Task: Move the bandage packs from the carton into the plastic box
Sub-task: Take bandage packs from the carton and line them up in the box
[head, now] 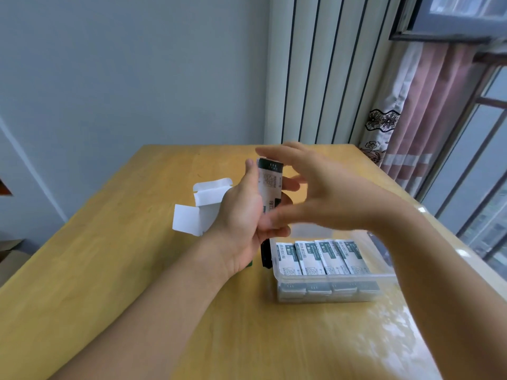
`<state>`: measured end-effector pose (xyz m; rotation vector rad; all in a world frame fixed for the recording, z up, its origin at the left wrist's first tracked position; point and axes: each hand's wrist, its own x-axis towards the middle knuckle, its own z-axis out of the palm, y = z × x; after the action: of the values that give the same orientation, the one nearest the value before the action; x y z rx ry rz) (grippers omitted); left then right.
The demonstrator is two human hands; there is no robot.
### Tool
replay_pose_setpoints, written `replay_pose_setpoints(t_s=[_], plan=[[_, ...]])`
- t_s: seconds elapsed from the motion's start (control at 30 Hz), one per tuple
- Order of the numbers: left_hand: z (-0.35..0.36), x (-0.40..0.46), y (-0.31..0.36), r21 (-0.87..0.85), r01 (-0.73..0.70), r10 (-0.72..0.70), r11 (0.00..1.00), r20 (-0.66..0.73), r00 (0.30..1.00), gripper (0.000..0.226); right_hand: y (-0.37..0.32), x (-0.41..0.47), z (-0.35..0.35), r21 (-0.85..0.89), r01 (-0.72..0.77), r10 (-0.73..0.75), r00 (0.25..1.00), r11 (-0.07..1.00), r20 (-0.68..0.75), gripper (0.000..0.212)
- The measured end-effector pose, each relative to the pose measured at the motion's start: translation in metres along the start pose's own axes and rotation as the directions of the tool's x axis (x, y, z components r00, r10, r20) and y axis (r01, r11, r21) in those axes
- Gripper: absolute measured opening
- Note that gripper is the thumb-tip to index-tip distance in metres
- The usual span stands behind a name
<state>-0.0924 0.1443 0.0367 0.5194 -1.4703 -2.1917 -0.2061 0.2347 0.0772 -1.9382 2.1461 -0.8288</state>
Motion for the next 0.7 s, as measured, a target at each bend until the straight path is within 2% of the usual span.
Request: replay_pose_setpoints(t_s=[0.1,0.17,0.23,0.37,0.43,0.57,0.63,0.7], plan=[[-0.001,-0.002,0.0,0.059,0.036,-0.042,0.998,0.1,0.994,0.069,0.004,-0.002,-0.007,0.099,0.025,-0.015,0.995,0.995,-0.099,0.038],[-0.001,-0.004,0.001,0.135,0.054,-0.078,0.989,0.173,0.982,0.072,0.01,-0.001,-0.008,0.147,0.045,-0.018,0.983,0.988,-0.183,0.019],[-0.001,-0.005,0.002,0.187,0.061,-0.104,0.981,0.229,0.968,0.074,0.014,0.001,-0.009,0.219,0.034,0.013,0.978,0.975,-0.209,0.013],[-0.006,-0.003,0.006,0.216,0.112,-0.178,0.97,0.313,0.933,0.078,0.019,-0.003,-0.017,0.364,-0.046,0.103,0.985,0.93,-0.138,0.011],[-0.011,-0.002,0.012,0.153,0.139,-0.184,0.978,0.337,0.923,0.077,0.025,-0.005,-0.022,0.404,-0.088,0.16,0.976,0.91,-0.148,0.011],[-0.018,0.0,0.019,-0.077,0.188,-0.151,0.979,0.338,0.929,0.057,0.035,-0.012,-0.032,0.489,-0.189,0.266,0.96,0.851,-0.091,0.01],[-0.02,0.003,0.016,-0.122,0.138,-0.086,0.983,0.358,0.93,0.042,0.037,-0.013,-0.033,0.548,-0.224,0.3,0.952,0.806,-0.052,0.011],[-0.018,0.005,0.011,-0.116,0.049,-0.004,0.992,0.356,0.935,0.036,0.036,-0.011,-0.03,0.613,-0.276,0.324,0.945,0.741,0.033,0.013]])
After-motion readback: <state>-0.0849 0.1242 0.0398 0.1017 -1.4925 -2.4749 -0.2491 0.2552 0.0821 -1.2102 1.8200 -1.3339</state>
